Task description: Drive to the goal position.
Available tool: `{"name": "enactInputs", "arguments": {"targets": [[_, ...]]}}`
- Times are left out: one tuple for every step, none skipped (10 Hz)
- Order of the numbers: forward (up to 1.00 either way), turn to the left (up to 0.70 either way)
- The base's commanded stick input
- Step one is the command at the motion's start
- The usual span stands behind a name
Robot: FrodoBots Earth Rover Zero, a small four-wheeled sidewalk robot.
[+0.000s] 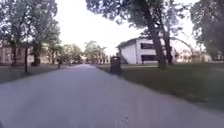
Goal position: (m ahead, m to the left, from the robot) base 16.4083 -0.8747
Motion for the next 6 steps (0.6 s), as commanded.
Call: {"name": "enactInputs", "arguments": {"targets": [[0.70,0.00],[0.70,0.00],[0.70,0.00],[0.70,0.00],[0.70,0.00],[0.70,0.00]]}}
